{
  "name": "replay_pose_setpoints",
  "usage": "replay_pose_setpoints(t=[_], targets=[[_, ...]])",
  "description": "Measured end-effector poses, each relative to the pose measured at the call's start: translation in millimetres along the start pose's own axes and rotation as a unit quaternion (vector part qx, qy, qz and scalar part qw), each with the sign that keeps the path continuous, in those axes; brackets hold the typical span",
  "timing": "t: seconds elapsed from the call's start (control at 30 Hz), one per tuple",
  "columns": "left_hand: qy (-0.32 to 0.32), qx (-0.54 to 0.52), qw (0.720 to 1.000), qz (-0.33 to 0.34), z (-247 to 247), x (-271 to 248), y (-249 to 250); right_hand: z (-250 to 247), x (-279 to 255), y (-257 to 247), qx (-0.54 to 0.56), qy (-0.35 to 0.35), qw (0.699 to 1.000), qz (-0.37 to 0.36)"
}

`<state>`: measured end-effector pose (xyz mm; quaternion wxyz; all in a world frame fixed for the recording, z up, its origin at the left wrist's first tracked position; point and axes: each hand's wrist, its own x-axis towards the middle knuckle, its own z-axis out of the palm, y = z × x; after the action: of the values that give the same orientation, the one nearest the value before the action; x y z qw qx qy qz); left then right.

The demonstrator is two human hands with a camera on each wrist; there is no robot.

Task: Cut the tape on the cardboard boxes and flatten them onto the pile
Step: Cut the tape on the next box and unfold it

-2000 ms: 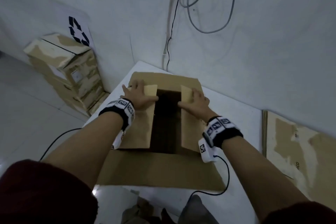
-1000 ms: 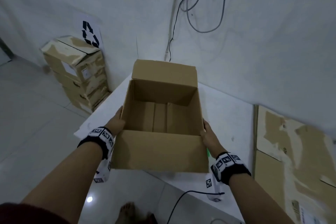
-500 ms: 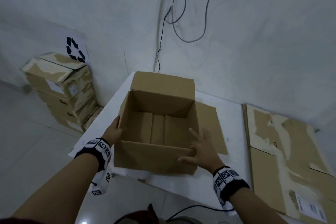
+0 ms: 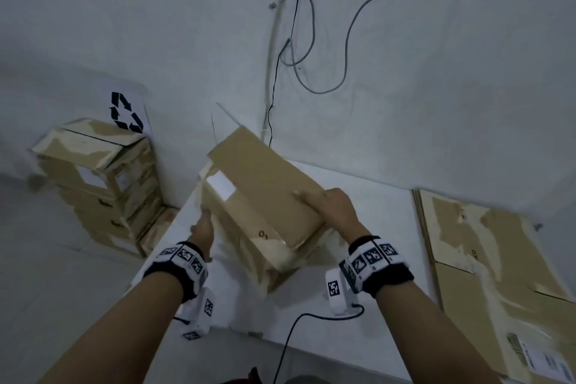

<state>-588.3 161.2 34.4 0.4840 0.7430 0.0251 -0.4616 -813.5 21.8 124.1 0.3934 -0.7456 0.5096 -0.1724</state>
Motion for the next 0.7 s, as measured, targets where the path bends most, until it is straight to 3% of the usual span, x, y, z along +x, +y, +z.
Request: replay_pose_setpoints(t=[0.07,0.17,0.43,0.6,0.7], targets=[[-0.095,-0.013,0.995,-0.036,11.2,-5.8,0.1,0.2,7.9,2.5,0.048,0.004,0.998,0.042],[-0.191,0.009,0.981,-0.034,20.2,-13.9,5.9,-0.7,11.6,6.5,0.137,0.026,0.986,0.087],[-0.272,0.000,0.962,-0.035,32.9,-24.2,19.3,-2.8,8.8,22.6,0.253,0.058,0.955,0.144],[-0.144,-0.092,0.983,0.067,25.5,0.0,20.0,-1.3,5.1,43.6,0.272,0.079,0.939,0.196],[-0.072,-0.135,0.979,0.134,6.0,13.7,34.2,0.1,6.3,42.8,0.268,0.092,0.939,0.195]])
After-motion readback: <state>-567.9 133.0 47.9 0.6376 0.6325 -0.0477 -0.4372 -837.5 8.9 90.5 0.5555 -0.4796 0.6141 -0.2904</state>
